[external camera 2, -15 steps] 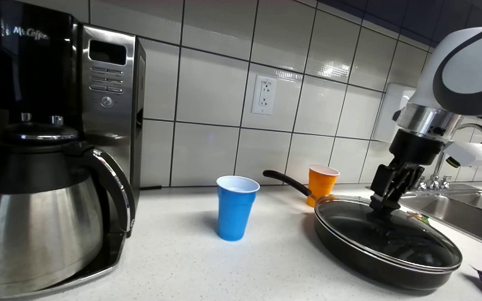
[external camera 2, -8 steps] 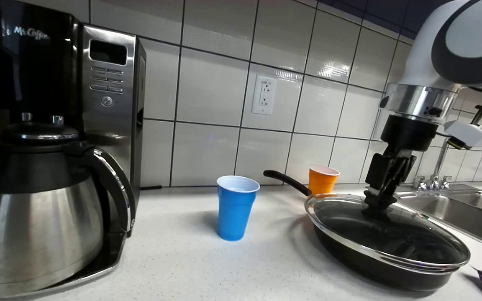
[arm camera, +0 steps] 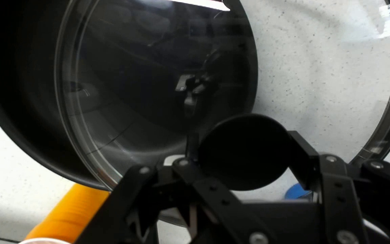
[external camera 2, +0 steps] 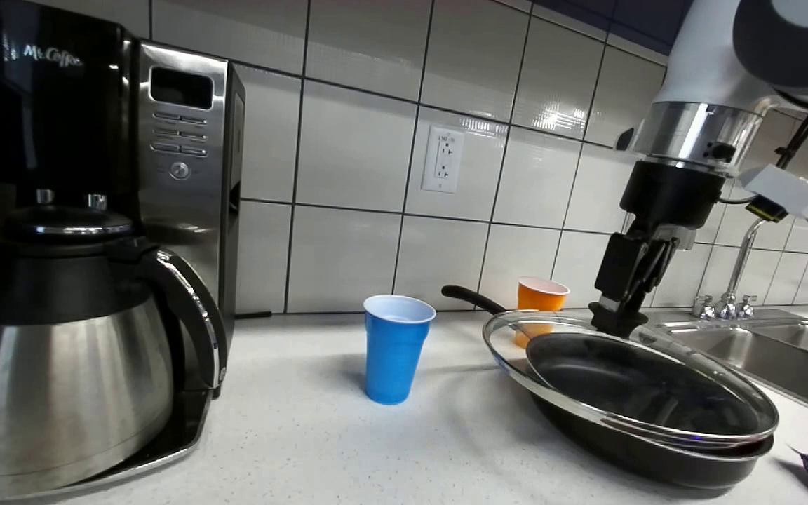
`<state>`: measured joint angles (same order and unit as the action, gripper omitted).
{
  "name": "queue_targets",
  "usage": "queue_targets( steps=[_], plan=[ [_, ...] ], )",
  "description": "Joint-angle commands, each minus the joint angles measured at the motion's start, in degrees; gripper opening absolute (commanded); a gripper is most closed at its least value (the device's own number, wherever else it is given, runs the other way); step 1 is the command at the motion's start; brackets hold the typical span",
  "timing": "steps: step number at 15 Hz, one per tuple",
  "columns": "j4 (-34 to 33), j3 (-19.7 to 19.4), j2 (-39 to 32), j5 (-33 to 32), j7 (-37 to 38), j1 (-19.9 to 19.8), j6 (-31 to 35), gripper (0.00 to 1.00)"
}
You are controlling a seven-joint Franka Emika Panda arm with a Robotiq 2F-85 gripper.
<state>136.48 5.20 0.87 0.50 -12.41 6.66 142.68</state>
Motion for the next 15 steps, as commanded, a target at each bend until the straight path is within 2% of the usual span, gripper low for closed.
queue_targets(
  steps=[1,8,15],
  plan=[
    [-0.72,2.05,2.93,-1.04,4.06,1.50,-2.07,0.39],
    [-1.85,5.60,2.22,-1.32,9.11,5.02,-2.74,0.39],
    [-3.43,7.76,-0.69,0.79,8.85,7.41,-4.34,0.39]
  ],
)
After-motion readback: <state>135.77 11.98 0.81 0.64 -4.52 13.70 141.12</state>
